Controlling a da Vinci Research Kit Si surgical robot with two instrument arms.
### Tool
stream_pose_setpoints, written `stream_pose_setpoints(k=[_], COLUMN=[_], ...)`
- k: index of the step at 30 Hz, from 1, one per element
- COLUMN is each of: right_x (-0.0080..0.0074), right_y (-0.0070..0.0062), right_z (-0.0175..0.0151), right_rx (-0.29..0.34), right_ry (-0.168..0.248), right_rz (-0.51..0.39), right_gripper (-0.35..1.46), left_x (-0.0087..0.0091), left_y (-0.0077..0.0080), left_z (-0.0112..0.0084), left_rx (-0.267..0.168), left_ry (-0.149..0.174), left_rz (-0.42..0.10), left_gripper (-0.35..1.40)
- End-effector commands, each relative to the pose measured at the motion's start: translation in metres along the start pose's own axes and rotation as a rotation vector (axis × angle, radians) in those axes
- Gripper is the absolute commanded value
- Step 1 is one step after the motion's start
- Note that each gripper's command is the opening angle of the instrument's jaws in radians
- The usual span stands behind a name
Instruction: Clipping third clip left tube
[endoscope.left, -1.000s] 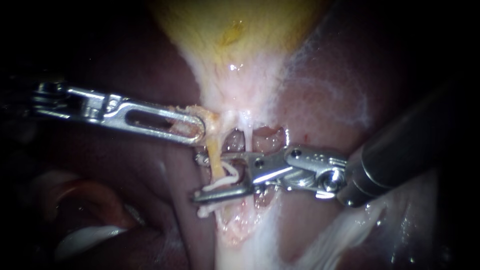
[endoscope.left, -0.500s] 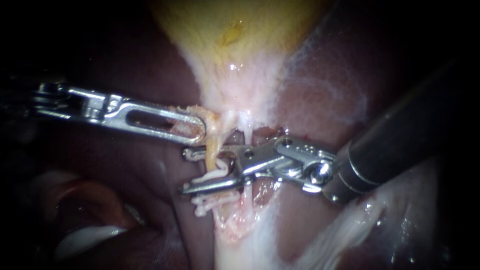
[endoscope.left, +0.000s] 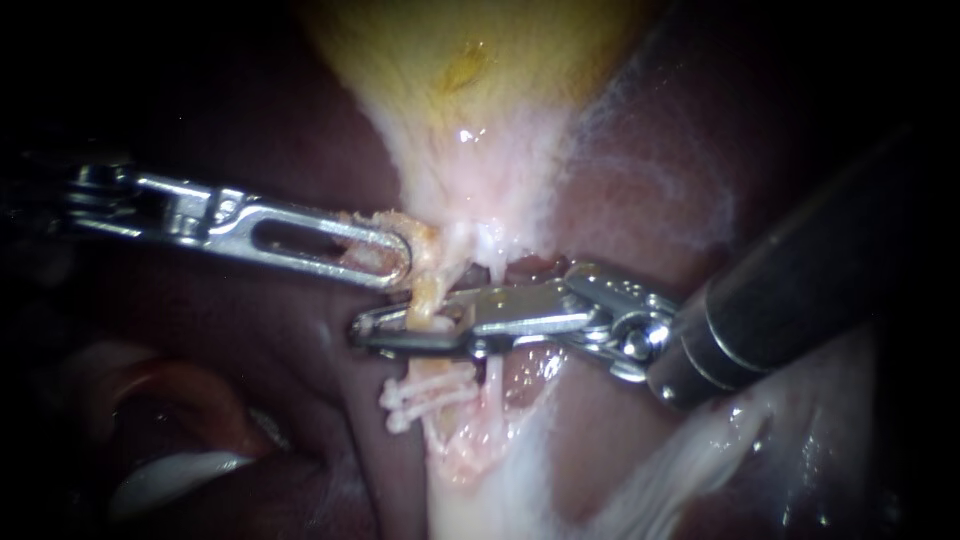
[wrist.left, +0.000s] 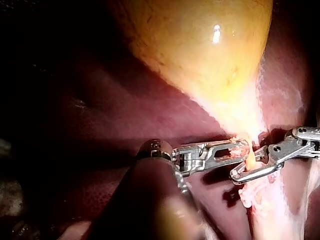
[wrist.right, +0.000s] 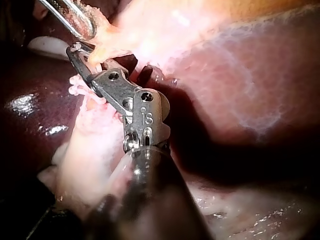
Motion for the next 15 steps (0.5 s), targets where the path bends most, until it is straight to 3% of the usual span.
stream_pose_setpoints(k=[1, 4, 15], right_x=[-0.0002, -0.0004, -0.0005], right_y=[0.0002, 0.0005, 0.0006], right_z=[0.0000, 0.0000, -0.0001], right_rx=[-0.002, -0.008, -0.006], right_ry=[-0.008, -0.025, -0.026], right_rz=[-0.002, -0.002, -0.002], right_gripper=[-0.35, -0.35, -0.35], left_x=[0.0000, 0.0000, 0.0000], left_y=[0.0000, 0.0000, 0.0000], left_z=[0.0000, 0.0000, 0.0000], left_rx=[0.000, 0.000, 0.000], left_ry=[0.000, 0.000, 0.000], left_rz=[0.000, 0.000, 0.000], left_gripper=[-0.35, -0.35, -0.35])
